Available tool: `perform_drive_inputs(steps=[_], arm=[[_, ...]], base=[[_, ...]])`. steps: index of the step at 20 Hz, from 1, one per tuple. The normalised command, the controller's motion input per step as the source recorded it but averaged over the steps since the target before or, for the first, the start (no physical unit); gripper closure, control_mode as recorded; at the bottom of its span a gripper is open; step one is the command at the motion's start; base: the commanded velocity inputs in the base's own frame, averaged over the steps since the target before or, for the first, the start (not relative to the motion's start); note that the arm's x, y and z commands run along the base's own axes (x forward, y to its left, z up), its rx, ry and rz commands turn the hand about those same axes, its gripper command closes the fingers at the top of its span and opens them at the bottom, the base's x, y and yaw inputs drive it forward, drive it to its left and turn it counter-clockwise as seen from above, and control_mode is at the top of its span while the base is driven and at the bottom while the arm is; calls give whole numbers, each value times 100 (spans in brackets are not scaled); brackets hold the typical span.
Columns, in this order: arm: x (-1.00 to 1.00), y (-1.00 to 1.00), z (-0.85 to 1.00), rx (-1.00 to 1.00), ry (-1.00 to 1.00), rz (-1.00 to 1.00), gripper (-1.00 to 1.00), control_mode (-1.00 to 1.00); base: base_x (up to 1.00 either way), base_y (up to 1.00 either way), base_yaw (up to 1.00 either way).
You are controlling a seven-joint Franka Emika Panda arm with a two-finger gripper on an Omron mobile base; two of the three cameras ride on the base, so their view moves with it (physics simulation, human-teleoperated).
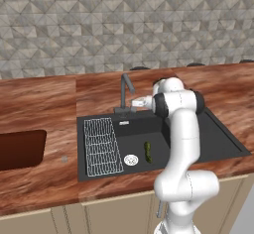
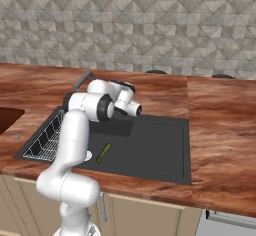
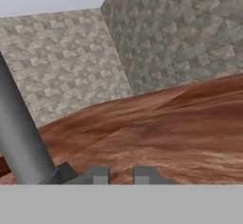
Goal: Pick up all produce items and place them in the sink. Turn on the sink faucet to wash them. Then turn the sink off and put them in the tray.
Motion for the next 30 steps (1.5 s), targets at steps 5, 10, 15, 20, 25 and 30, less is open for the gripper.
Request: perform_drive_inputs(steps=[5,10,15,20,25,30], arm=[[35,51,25,-4,-2,11,100,-100],[10,27,8,-5,-1,6,-100,-100],[10,0,1,-1,0,3,-100,-100],[5,-11,0,0,0,2,-100,-100],[9,-23,0,0,0,2,-100,-100],[11,-29,0,0,0,2,-100,-100]], base=[[0,0,0],[0,0,0],[0,0,0],[0,0,0],[0,0,0],[0,0,0]])
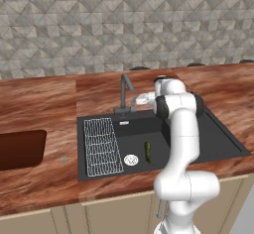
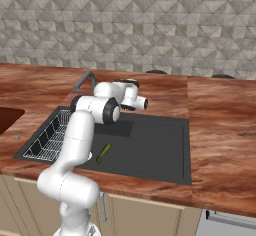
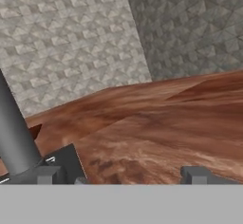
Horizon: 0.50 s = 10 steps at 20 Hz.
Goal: Pick up all produce items and place them in the sink. Turn on the sink faucet to wash them. Then turn the sink off and put them in the tray.
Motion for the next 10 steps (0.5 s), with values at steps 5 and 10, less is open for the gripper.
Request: perform_drive_inputs(steps=[5,10], arm=[[3,-38,0,0,-1,3,-100,-100],[-1,-34,0,0,-6,2,-100,-100]], base=[[0,0,0],[0,0,0]])
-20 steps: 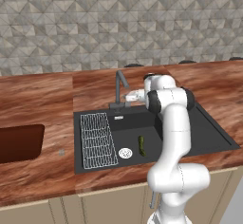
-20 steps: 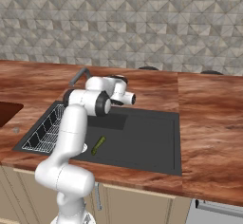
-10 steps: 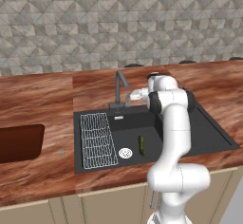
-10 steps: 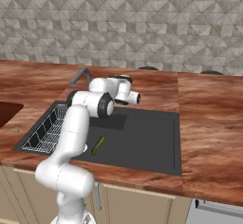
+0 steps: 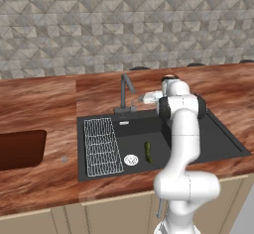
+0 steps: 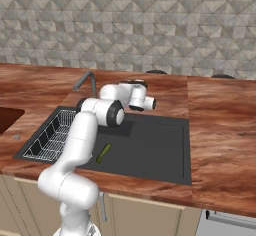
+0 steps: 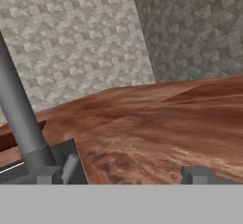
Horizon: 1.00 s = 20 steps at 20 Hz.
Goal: Pick up all produce items and place them in the sink. Turn on the sink faucet to wash them. Then turn the sink off and put them in the tray.
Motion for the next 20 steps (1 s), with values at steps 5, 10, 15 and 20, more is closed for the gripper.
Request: perform_drive_inputs(steps=[5,10,15,20], arm=[[-40,-13,18,0,-17,1,-100,-100],[-61,-3,32,0,-21,0,-100,-100],[-65,-1,42,-2,-19,0,-100,-100],[-66,-2,48,-3,-20,0,-100,-100]], base=[[0,0,0],[0,0,0],[0,0,0],[0,0,0]])
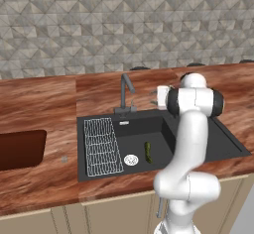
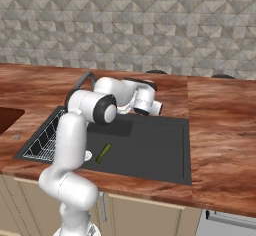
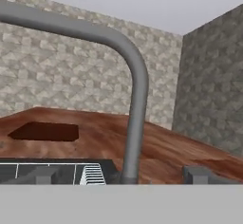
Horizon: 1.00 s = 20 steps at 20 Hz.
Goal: Pick up all produce items and place them in the sink. Turn on the sink faucet to wash them. Then turn the sink off and put them in the tray.
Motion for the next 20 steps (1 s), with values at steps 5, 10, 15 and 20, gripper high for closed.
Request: perform_drive_inputs(steps=[5,10,15,20], arm=[[-62,0,56,-4,-20,0,-100,-100],[-63,0,61,-3,-17,0,-100,-100],[-67,0,63,-4,-14,0,-100,-100],[-72,0,57,-3,-9,0,-100,-100]], base=[[0,0,0],[0,0,0],[0,0,0],[0,0,0]])
